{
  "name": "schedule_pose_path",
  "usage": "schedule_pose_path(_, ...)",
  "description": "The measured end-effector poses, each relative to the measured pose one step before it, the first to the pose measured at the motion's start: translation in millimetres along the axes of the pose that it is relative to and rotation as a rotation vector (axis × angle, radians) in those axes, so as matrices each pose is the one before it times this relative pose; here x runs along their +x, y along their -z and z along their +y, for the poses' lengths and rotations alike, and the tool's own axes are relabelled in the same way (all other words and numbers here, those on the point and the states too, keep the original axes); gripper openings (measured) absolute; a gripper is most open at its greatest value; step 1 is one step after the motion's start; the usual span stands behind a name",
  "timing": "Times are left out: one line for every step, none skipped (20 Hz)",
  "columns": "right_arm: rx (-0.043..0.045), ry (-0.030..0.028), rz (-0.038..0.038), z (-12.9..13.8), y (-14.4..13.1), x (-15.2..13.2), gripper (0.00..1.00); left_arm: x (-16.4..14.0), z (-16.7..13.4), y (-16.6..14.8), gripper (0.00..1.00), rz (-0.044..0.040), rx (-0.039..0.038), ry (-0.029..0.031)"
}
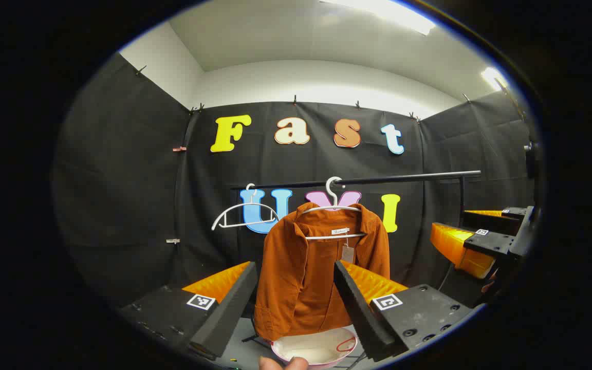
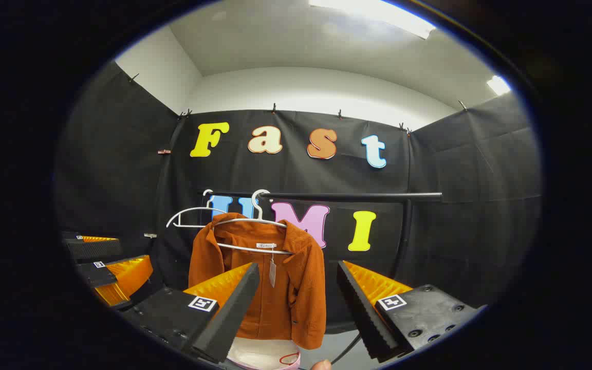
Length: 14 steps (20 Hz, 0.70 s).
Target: Grasp the clothes on the hanger with both hands and then place them into the laundry hamper below.
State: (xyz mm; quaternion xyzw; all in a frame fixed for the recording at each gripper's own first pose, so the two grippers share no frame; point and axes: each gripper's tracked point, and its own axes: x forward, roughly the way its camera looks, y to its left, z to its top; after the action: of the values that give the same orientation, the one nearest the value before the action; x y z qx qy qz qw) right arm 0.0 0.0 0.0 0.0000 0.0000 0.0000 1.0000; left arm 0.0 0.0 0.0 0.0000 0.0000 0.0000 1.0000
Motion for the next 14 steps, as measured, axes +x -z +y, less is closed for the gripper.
schedule_pose_path(0.00164,0.00112,-0.00038,-0.20,-0.07,-0.03,0.96,0.34,0.22,-0.45,0.95,-0.00008,0.00163,-0.00037)
schedule_pose_path(0.00019,0.00469,-0.00133,-0.56,-0.27,0.55,0.97,-0.62,1.24,0.00,0.95,-0.00147,0.00286,-0.00120)
schedule_pose_path(0.00071,0.00681,-0.00577,-1.28,-0.69,0.04,0.97,-0.61,0.41,-0.59,0.95,-0.00253,0.00192,-0.00064)
schedule_pose_path(0.00181,0.00440,-0.00445,0.74,-0.58,1.40,0.97,2.62,-0.40,0.18,0.95,-0.00121,0.00022,-0.00004)
schedule_pose_path(0.00108,0.00134,0.00173,0.41,1.34,0.98,0.98,0.05,-0.08,-0.24,0.95,-0.00023,-0.00011,0.00035)
schedule_pose_path(-0.00012,0.00051,0.00568,-1.27,2.77,-0.39,0.97,-0.47,-1.10,-0.62,0.95,-0.00151,0.00123,-0.00020)
schedule_pose_path(0.00127,0.00087,0.00414,-0.73,0.92,-0.27,0.98,0.33,-0.73,-0.83,0.95,0.00051,0.00179,0.00113)
schedule_pose_path(0.00341,0.00169,0.00235,-0.04,-0.74,0.33,0.97,0.11,0.61,0.23,0.95,-0.00023,0.00181,-0.00134)
schedule_pose_path(0.00243,-0.00064,-0.00013,0.50,-0.32,-0.10,0.97,0.00,0.08,0.06,0.95,0.00025,0.00283,-0.00119)
schedule_pose_path(-0.00152,0.00039,-0.00024,-0.17,-0.45,0.37,0.97,0.74,-0.48,1.03,0.95,0.00062,0.00098,-0.00163)
schedule_pose_path(-0.00249,0.00082,-0.00028,-0.61,-0.59,0.73,0.97,0.48,0.19,-0.13,0.95,0.00256,-0.00078,-0.00010)
schedule_pose_path(-0.00057,-0.00123,-0.00010,0.62,0.48,-0.25,0.97,-0.14,-0.37,0.86,0.92,0.00088,-0.00205,-0.00048)
schedule_pose_path(-0.00010,-0.00039,0.00095,0.35,-0.23,-0.29,0.97,0.47,-0.23,-1.34,0.92,-0.00104,-0.00136,0.00063)
schedule_pose_path(-0.00002,0.00086,0.00130,-0.40,-0.19,-0.25,0.98,0.13,0.79,0.40,0.95,-0.00166,-0.00113,-0.00102)
